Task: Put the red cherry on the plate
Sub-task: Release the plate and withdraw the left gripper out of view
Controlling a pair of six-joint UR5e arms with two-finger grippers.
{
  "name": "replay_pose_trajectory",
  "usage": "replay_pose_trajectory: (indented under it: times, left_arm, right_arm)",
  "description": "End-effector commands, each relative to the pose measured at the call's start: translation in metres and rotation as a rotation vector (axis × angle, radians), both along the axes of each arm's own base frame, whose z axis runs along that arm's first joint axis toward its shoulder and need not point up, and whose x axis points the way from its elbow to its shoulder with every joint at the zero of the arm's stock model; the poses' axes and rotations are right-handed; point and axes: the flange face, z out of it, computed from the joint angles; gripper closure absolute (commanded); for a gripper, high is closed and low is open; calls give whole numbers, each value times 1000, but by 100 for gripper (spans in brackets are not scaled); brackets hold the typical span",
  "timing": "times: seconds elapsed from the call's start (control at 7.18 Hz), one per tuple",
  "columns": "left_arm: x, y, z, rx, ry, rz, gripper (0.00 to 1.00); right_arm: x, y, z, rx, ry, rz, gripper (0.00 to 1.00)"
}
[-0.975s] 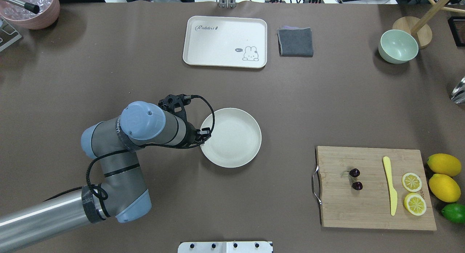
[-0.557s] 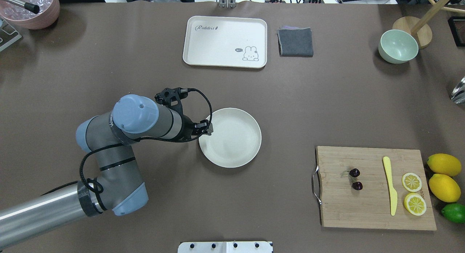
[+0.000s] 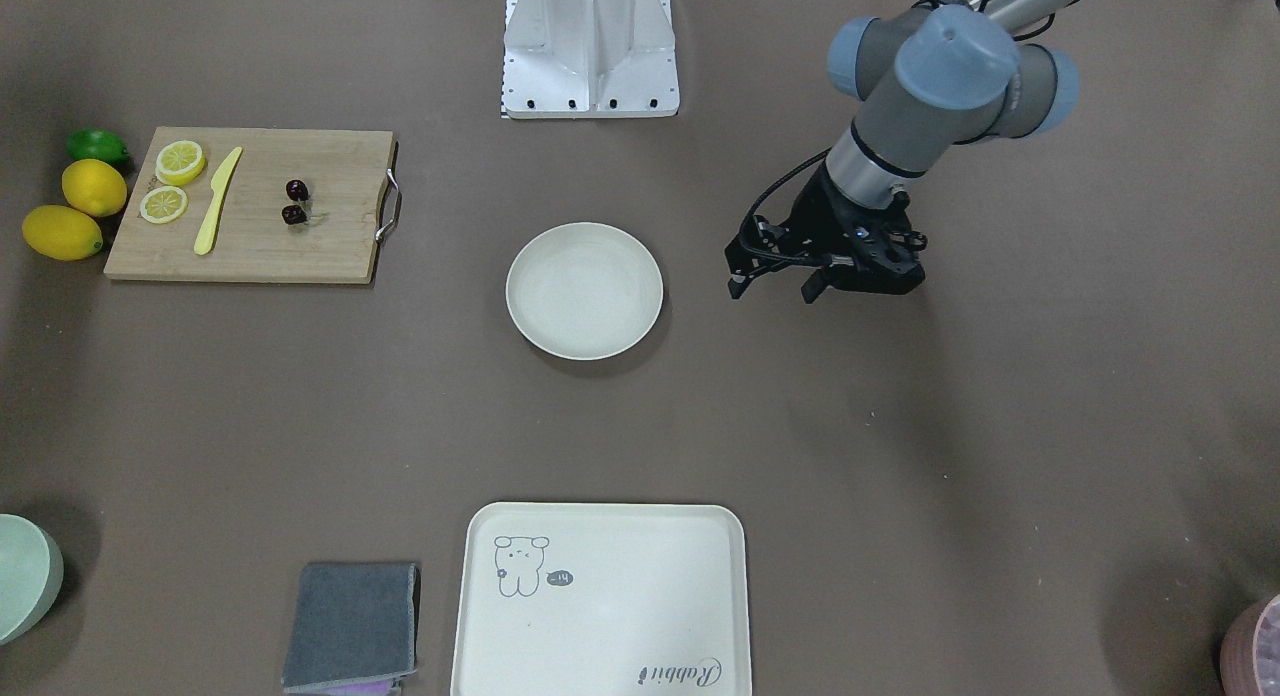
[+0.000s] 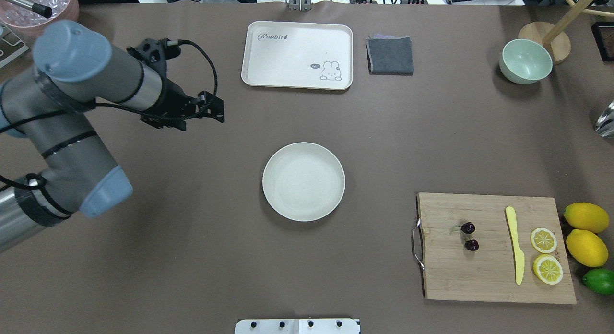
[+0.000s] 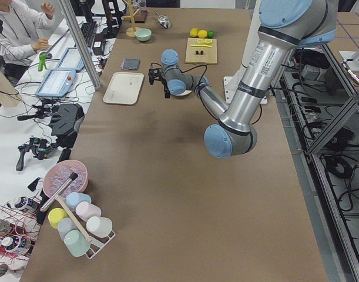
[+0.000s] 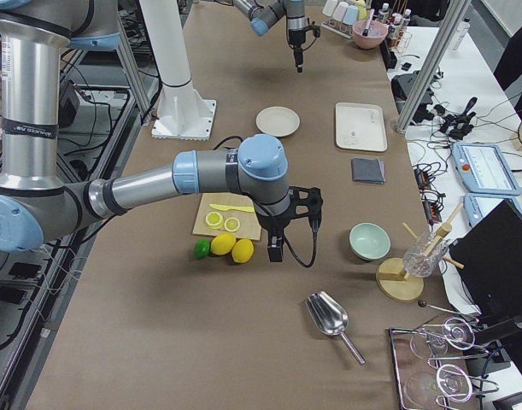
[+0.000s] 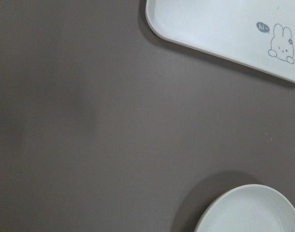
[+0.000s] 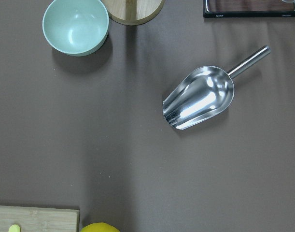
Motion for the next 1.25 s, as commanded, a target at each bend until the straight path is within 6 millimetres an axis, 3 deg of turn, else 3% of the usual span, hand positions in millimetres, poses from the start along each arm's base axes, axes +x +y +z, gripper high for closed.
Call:
replay_pose_trajectory:
  times: [0.0,0.28,0.56,0.84,0.97,1.11]
  left_arm:
    - [-121,-35,35,106,-138,77,2]
    - [-247,-47,140,178,-211,148,2]
    - [-319,-13,233,132,-257,176,2]
    - [-360,20,290,33,-232,151,2]
    - [-368,30,305,22,-239,154,2]
    - [-372,33,307,43,-245,164,2]
  right_arm:
    - [1,1,0,-1,1,2,0]
    - [0,5,6,-12,0,1,0]
    - [0,6,11,-23,2,1,0]
    - [0,5,22,-44,6,-1,0]
    - [1,8,27,-54,8,-1,0]
    - [0,14,31,-65,5,-1,0]
